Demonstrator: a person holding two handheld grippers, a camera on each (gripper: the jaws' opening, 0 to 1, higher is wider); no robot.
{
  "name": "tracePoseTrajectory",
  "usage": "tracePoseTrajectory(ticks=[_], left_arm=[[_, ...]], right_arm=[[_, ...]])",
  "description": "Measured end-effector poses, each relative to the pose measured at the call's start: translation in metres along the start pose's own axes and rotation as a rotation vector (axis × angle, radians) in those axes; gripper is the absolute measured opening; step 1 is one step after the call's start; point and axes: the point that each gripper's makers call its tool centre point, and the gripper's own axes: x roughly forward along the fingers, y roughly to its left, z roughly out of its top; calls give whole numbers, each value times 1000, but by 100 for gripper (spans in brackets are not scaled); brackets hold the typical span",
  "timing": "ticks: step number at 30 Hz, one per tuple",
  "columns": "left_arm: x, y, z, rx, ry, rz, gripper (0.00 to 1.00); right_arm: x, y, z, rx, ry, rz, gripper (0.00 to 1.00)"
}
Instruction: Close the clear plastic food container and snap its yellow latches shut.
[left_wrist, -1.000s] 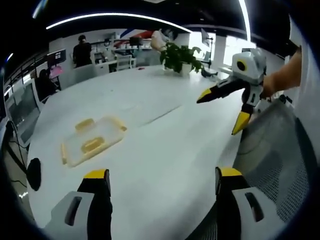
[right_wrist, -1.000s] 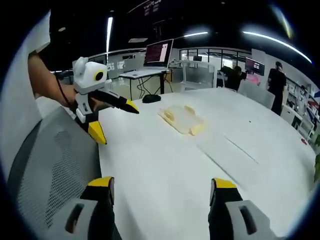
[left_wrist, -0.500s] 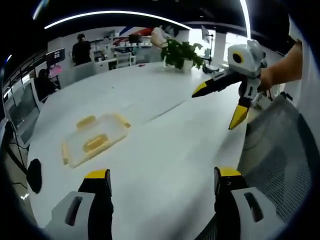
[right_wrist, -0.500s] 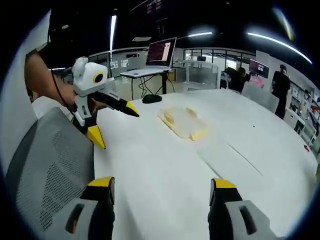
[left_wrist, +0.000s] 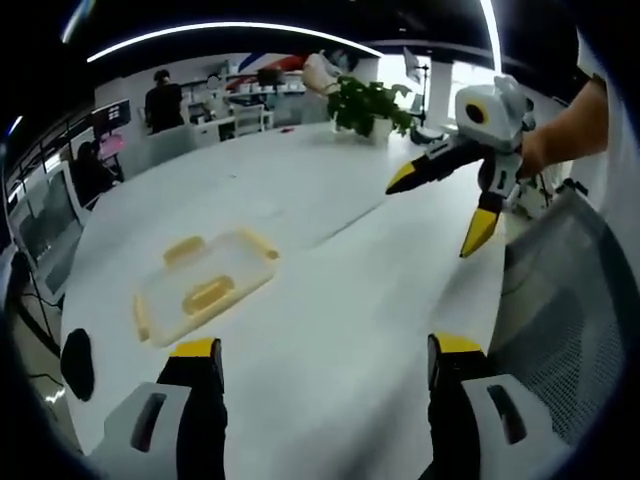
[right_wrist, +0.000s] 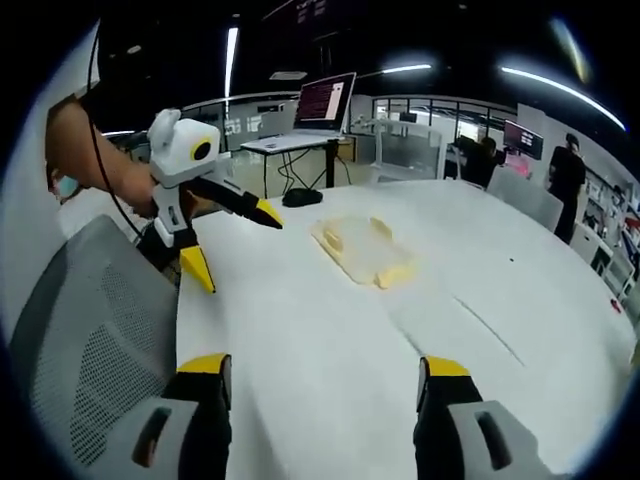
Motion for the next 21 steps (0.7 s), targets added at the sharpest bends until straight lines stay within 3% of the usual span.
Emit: tracePoseTrajectory(ticks=[21], left_arm=[[-2,37,-15,84,83,-11,81]], right_arm=[[16,-16,8,-73,40,31,73]])
